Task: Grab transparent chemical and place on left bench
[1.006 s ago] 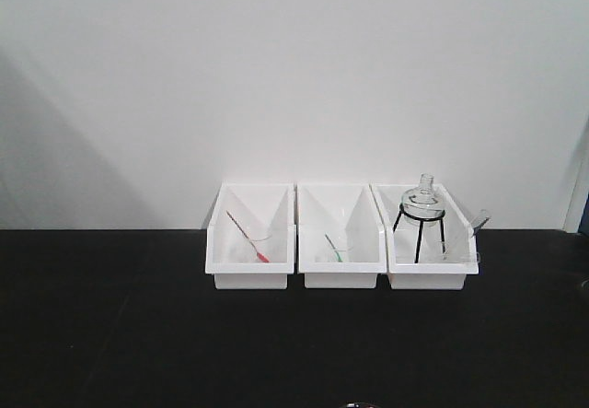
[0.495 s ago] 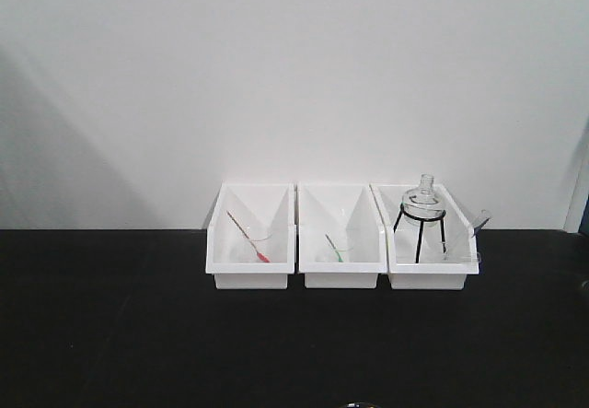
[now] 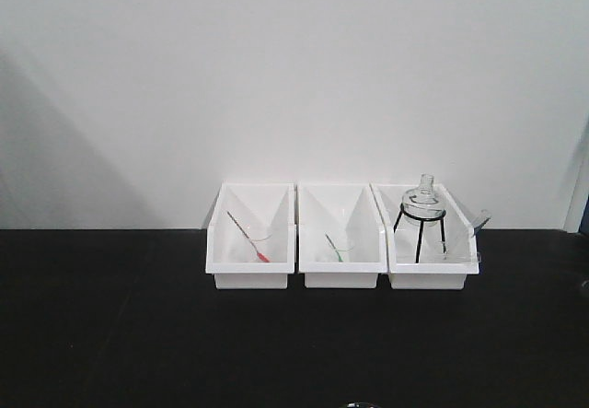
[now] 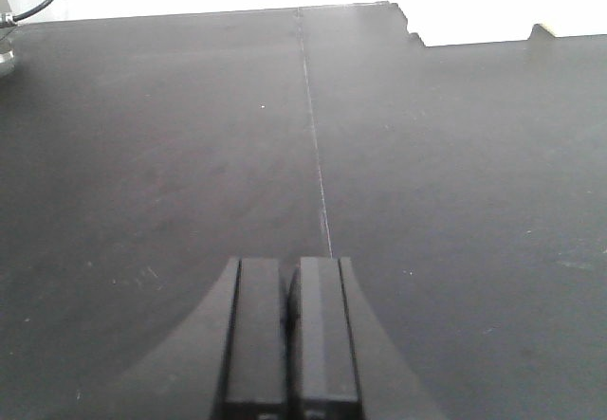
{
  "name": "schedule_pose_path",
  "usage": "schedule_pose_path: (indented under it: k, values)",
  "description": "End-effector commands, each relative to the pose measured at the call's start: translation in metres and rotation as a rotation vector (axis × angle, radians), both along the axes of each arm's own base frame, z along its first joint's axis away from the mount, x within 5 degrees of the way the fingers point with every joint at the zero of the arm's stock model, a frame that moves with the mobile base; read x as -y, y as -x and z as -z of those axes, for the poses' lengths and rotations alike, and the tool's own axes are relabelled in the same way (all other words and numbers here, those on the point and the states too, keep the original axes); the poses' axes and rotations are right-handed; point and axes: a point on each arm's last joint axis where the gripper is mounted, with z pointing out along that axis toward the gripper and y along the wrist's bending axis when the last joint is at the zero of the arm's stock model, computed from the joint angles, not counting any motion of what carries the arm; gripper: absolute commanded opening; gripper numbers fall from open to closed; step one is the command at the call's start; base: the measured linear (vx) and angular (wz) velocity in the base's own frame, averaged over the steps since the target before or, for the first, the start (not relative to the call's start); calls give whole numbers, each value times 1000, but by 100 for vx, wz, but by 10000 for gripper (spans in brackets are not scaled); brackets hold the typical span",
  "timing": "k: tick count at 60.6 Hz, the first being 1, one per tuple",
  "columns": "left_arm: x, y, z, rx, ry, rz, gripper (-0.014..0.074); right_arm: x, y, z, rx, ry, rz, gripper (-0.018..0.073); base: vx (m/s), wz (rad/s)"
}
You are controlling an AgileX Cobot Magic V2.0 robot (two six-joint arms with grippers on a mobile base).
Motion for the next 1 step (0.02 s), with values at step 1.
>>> schedule_pose_path:
  k: [1]
  values:
    - [0, 1, -3, 81, 14, 1, -3, -1, 2, -5, 83, 5, -13, -4, 0, 0]
